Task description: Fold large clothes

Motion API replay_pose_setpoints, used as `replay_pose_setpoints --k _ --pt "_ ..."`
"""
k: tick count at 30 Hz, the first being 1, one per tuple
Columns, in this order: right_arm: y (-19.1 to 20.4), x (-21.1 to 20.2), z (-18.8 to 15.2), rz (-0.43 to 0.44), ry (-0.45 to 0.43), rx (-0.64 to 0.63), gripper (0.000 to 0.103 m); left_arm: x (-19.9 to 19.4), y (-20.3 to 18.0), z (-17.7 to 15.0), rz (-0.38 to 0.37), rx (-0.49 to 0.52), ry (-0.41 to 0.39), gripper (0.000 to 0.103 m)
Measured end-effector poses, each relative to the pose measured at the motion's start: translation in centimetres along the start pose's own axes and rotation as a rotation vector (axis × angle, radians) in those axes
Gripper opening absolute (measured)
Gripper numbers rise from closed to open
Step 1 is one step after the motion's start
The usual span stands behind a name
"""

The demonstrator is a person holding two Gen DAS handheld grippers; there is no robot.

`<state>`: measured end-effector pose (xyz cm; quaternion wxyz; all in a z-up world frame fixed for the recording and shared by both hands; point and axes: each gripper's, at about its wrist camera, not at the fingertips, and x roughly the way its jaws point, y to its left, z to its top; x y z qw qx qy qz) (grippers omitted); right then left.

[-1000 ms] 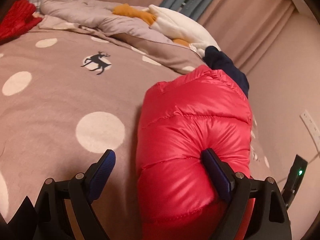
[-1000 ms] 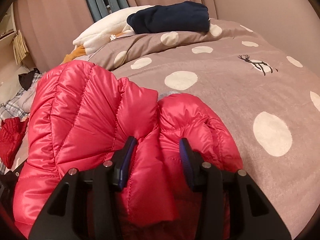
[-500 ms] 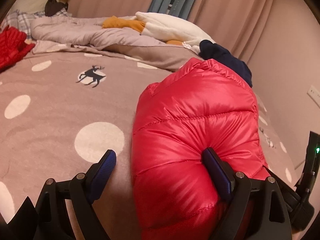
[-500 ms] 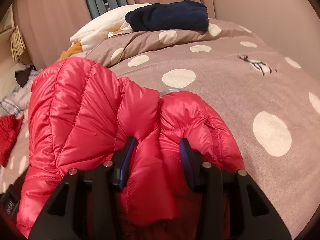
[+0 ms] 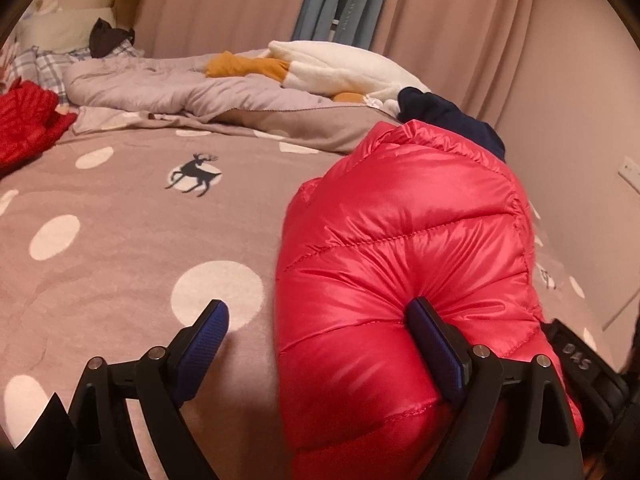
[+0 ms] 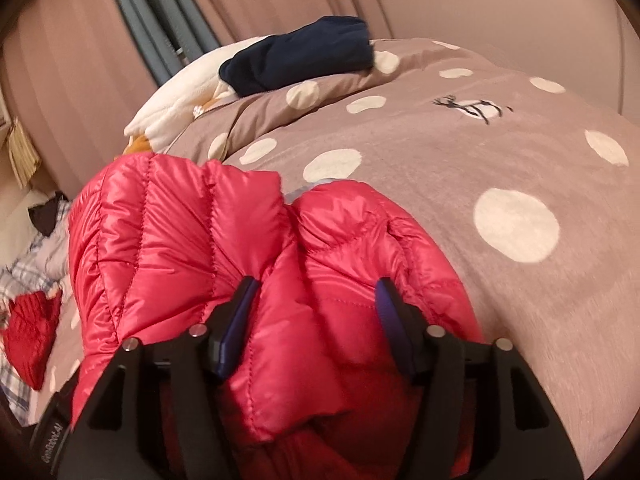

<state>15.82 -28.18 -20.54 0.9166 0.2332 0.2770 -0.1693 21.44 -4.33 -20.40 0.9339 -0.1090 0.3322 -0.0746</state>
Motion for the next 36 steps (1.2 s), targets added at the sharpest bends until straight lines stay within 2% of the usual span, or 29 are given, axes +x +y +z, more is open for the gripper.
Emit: replay_pose_setpoints --k 7,9,12,14,17,21,26,30,36 --pt "0.0 -2.6 -0.3 -0.012 -0.017 0.025 0.086 -1.2 -0.2 0.2 0.085 0.058 -0.024 0.094" --pt "-0.2 -3.1 -0.3 -0.01 -0.02 0.036 0.103 -1.6 0.0 0.3 0.099 0.065 -0.029 0.095" --pt "-0.9 -3.6 -0.1 0.031 -0.005 0.057 0.103 -2.1 0.8 0.6 0.069 0.063 -0.018 0.097" --pt "-1.6 -3.9 0.1 0.068 0.012 0.079 0.103 -2.2 1.5 0.7 0.062 0.052 -0.007 0.102" --pt "-2.1 -4.6 0.1 0.097 0.02 0.114 0.103 -2.3 2.5 0.8 0.06 0.015 0.008 0.102" --pt "-2.3 -5.8 0.1 0.069 0.02 0.125 0.103 -2.2 4.0 1.2 0.033 -0.052 0.051 0.102" --pt "-2.4 -7.1 0.2 0.026 -0.012 0.11 0.102 -2.6 5.0 1.3 0.085 -0.087 0.035 0.102" --pt "-4.1 -7.6 0.4 -0.041 -0.054 0.16 0.103 -1.8 5.3 1.1 0.108 -0.088 0.069 0.102" --pt "-6.9 -6.2 0.0 -0.066 0.024 0.254 0.103 -2.0 6.1 0.9 0.097 -0.147 0.065 0.102"
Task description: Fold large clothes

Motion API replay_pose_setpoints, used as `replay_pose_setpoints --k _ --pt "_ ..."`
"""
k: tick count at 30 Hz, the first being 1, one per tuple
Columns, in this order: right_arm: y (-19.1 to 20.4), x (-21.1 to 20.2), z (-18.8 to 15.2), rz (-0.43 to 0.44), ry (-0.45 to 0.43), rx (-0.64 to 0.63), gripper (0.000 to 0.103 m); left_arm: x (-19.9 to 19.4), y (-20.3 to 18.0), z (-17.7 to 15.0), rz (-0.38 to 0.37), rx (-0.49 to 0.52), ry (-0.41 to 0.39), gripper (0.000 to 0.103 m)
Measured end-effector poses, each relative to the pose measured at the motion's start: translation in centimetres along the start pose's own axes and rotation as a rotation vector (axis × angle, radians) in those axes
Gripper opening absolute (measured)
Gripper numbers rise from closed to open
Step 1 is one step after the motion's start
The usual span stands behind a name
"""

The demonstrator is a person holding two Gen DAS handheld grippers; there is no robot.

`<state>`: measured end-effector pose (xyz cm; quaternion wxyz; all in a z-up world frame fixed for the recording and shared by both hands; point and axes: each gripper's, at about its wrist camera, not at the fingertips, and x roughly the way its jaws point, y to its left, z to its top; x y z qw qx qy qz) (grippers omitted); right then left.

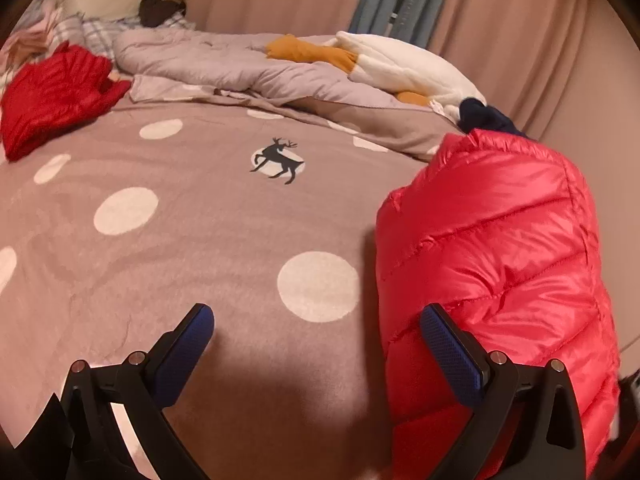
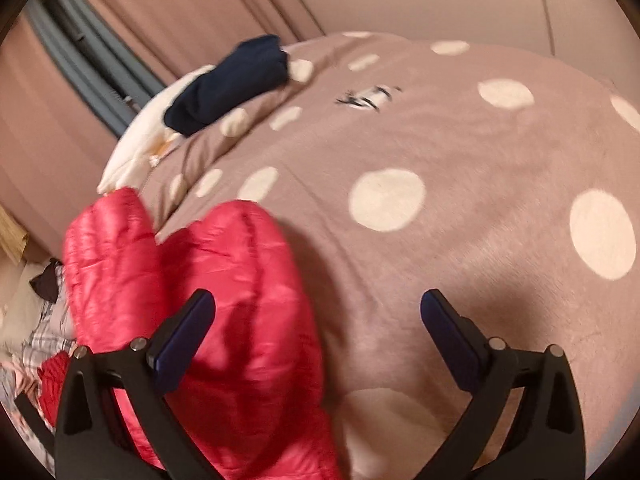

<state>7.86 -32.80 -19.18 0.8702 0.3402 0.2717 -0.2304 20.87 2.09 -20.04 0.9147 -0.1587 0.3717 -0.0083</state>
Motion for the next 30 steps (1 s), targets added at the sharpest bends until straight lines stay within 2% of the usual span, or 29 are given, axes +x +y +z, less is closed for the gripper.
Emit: replay_pose_setpoints --k 3,7,10,13,16,19,22,23,25,26,27,28,29,30 --pt "-0.9 0.4 0.1 -0.001 0.008 0.039 0.102 0.2 0.6 0.2 -0.038 -0.046 0.017 0.102" --pt "-1.7 1.5 0.1 0.077 0.049 0.079 0.102 1.0 1.1 0.1 -0.078 -0.107 0.058 0.102" --pt "-2.1 2.5 0.0 0.151 0.078 0.131 0.102 1.8 2.0 -0.1 -0.136 -0.193 0.1 0.102" --pt "-1.9 3.0 -0.3 0.19 0.11 0.149 0.103 2.4 3.3 -0.1 -0.25 -0.301 0.152 0.102" --pt "-1.8 3.1 -0.3 0.217 0.112 0.151 0.103 2.8 3.7 -0.1 -0.371 -0.35 0.194 0.102" --pt "-1.7 3.7 -0.5 0.276 0.137 0.168 0.103 3.8 2.9 -0.5 -0.466 -0.349 0.263 0.102" --pt "-1.2 4.4 -0.9 0.31 0.167 0.16 0.103 5.7 2.5 -1.3 -0.622 -0.402 0.363 0.102" --pt "-0.9 4.4 -0.9 0.321 0.169 0.153 0.103 5.8 2.4 -1.2 -0.655 -0.405 0.373 0.102" --pt "-0.3 4.8 -1.3 0.394 0.19 0.147 0.103 5.9 1.8 -1.2 -0.732 -0.381 0.397 0.102" --pt "0.0 5.1 -1.5 0.432 0.198 0.151 0.103 6.2 1.1 -1.4 -0.802 -0.368 0.431 0.102" --pt "0.5 5.7 -1.8 0.501 0.223 0.151 0.103 6.4 0.3 -1.7 -0.84 -0.354 0.461 0.102" --pt "1.0 6.2 -2.2 0.552 0.241 0.149 0.103 6.4 -0.1 -1.8 -0.819 -0.336 0.452 0.102" --pt "1.4 6.5 -2.4 0.572 0.246 0.143 0.102 6.4 -0.6 -1.9 -0.799 -0.316 0.438 0.103" --pt "1.8 6.7 -2.6 0.564 0.243 0.128 0.097 6.5 -0.8 -2.1 -0.799 -0.315 0.432 0.103"
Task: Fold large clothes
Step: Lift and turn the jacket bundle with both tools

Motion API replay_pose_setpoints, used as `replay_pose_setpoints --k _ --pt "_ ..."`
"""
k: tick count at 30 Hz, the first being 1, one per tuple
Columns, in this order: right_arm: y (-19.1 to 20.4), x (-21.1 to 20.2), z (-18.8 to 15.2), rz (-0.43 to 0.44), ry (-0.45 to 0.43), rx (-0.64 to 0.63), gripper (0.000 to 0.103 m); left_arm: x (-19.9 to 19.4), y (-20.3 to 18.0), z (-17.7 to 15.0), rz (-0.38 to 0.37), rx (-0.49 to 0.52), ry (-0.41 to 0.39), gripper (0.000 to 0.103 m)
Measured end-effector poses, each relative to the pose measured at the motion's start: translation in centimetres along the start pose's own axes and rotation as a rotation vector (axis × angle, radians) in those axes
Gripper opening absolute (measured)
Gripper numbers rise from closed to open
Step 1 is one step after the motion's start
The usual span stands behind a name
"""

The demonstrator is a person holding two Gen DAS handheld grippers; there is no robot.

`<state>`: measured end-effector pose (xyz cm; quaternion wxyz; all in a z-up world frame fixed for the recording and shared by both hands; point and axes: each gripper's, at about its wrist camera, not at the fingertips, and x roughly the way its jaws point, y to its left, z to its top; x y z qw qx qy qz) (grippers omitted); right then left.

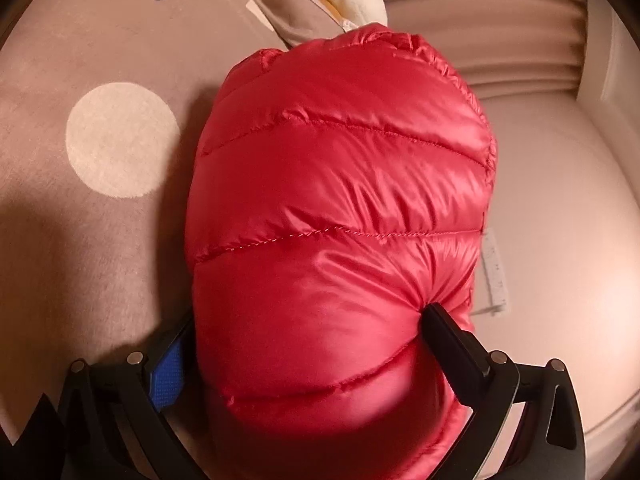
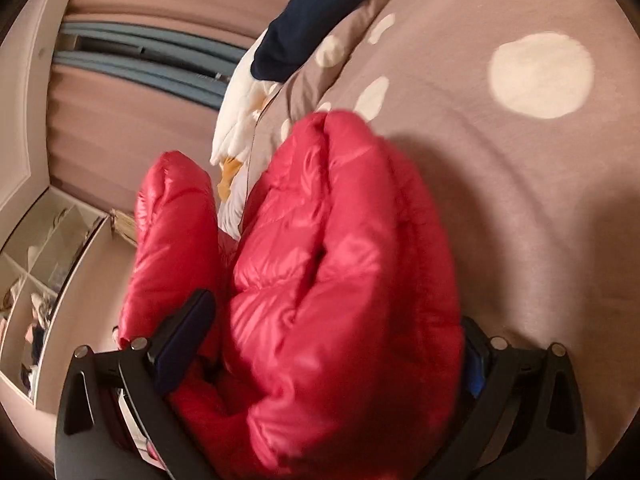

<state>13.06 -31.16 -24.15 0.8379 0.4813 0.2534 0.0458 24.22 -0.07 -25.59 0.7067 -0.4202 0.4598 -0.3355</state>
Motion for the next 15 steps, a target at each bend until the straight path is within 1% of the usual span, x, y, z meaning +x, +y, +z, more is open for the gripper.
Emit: replay_pose_setpoints --k 1,2,3,5,7,8,12,15 --pt "0.1 0.3 -0.1 -0.027 0.003 -0.004 0.093 0.1 0.0 0.0 0.0 -0.002 0.0 0.103" --pt "0.2 0.5 -0.2 -0.065 0.01 0.001 0.081 0.3 -0.1 0.0 0.012 -0.003 0.002 0.102" --pt "0.1 0.6 -0.2 -0.068 0.018 0.006 0.077 0.4 -0.3 -0.1 0.023 0.002 0.001 0.102" --pt "-0.3 0.7 -0.2 -0.038 0.028 0.017 0.064 0.6 -1.0 -0.5 0.055 0.023 -0.016 0.101" --pt "-0.7 0.7 -0.2 -0.031 0.028 0.027 0.058 0.9 -1.8 -1.0 0.092 0.056 -0.041 0.101" --pt "-0.7 0.7 -0.2 -0.032 0.024 0.027 0.056 1.0 -2.3 -1.3 0.113 0.078 -0.058 0.101" --pt "-0.8 0.1 -0.2 -0.02 0.017 0.029 0.054 1.2 -4.3 -2.2 0.189 0.135 -0.108 0.101" --pt "-0.7 0.0 -0.3 -0.017 0.012 0.033 0.054 1.4 -6.6 -2.8 0.292 0.236 -0.159 0.1"
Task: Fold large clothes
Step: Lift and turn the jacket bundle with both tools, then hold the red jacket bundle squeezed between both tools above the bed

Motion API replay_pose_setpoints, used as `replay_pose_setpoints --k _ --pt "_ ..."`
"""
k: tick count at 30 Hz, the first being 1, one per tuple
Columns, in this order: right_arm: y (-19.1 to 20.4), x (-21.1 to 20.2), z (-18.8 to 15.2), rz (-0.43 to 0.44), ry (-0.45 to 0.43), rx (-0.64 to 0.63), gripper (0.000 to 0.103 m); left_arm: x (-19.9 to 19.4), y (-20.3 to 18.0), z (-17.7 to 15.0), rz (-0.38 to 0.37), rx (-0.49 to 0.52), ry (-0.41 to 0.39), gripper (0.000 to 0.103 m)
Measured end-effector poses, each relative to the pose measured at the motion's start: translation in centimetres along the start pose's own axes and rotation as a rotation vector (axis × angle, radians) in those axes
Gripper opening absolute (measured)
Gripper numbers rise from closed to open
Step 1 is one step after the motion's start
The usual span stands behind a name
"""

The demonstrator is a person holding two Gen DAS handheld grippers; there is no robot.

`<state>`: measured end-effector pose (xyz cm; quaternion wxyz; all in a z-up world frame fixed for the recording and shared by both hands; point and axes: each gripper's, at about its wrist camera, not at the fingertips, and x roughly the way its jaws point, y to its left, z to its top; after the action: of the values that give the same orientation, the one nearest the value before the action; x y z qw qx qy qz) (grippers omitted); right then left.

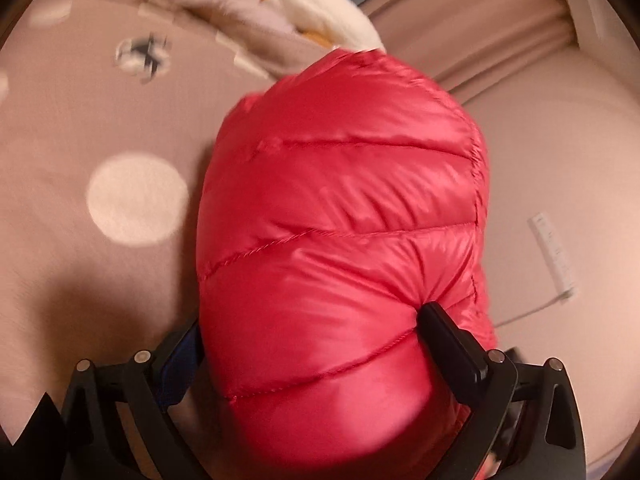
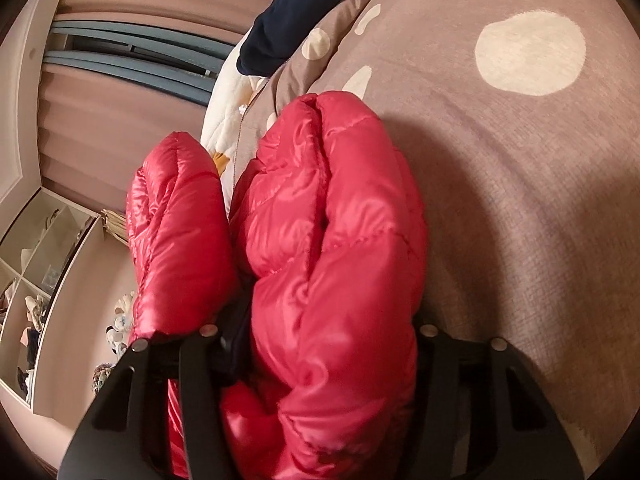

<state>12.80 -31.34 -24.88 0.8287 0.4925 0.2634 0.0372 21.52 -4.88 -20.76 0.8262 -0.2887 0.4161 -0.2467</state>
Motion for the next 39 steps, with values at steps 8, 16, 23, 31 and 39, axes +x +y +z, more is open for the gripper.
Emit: replay_pose_setpoints --k 8,16,23,31,39 --pt "0.1 -1.1 -0.7 0.063 -0.012 0.016 0.054 -1.0 -3.6 -0.8 0.117 0.145 -0.064 0.095" --pt "1.2 -1.3 -0.6 0.122 -0.027 -0.001 0.054 -2.7 -1.9 -0.4 0.068 0.117 -0.049 0.091" --pt "4.3 -2.1 -1.0 0.166 -0.037 -0.066 0.054 -5.3 -2.5 0.2 0.029 0.08 -0.089 0.09" --pt "10.8 -4.7 -2.0 0.273 -0.099 -0.203 0.054 -11.9 -5.5 1.4 -0.028 0.13 -0.244 0.09" --pt "16.2 -6.5 -3.8 0.38 -0.115 -0.329 0.054 -18.8 -7.9 0.7 -0.025 0.195 -0.414 0.09"
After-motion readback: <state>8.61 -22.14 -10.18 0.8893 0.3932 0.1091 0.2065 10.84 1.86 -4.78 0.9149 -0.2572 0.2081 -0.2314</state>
